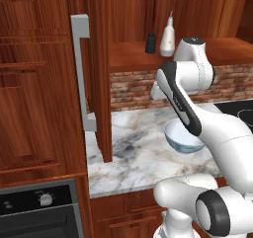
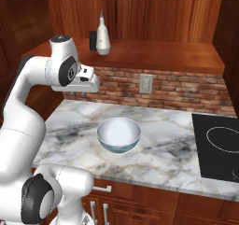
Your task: Retrieve the bottle and the shaker from the cabinet and place them next to the mixing bowl on the counter. Then add garlic from the fridge to the mixing bowl.
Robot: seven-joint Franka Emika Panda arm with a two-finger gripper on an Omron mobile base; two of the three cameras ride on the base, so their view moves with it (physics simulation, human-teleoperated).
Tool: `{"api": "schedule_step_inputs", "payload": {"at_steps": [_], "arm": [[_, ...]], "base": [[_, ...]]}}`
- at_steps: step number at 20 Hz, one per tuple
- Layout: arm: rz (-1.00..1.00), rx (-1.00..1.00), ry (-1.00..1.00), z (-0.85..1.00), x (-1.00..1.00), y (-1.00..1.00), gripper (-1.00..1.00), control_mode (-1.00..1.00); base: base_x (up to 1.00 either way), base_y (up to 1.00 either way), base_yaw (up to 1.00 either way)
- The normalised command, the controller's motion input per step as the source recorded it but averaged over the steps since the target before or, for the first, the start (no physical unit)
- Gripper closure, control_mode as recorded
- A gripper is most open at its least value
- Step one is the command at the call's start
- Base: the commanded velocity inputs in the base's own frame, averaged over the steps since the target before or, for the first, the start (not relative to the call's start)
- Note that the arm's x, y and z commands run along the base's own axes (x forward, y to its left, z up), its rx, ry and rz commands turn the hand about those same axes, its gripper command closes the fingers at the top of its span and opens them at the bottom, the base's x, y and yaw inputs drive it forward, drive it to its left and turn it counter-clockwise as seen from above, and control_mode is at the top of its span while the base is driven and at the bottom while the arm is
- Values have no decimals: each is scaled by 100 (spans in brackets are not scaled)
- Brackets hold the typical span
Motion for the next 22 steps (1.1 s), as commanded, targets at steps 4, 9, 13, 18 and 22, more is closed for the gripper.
{"api": "schedule_step_inputs", "payload": {"at_steps": [4, 9, 13, 18, 22], "arm": [[-1, 0, -1, 0, 0, 0, -100, -100], [0, 5, -40, 39, -18, -13, -100, -100], [0, 16, -52, 74, -11, -15, -100, -100], [-1, 3, -34, 97, 0, 0, -100, -100], [0, 6, -31, 100, 0, -2, -100, -100]], "base": [[0, 0, 0], [0, 0, 0], [0, 0, 0], [0, 0, 0], [0, 0, 0]]}}
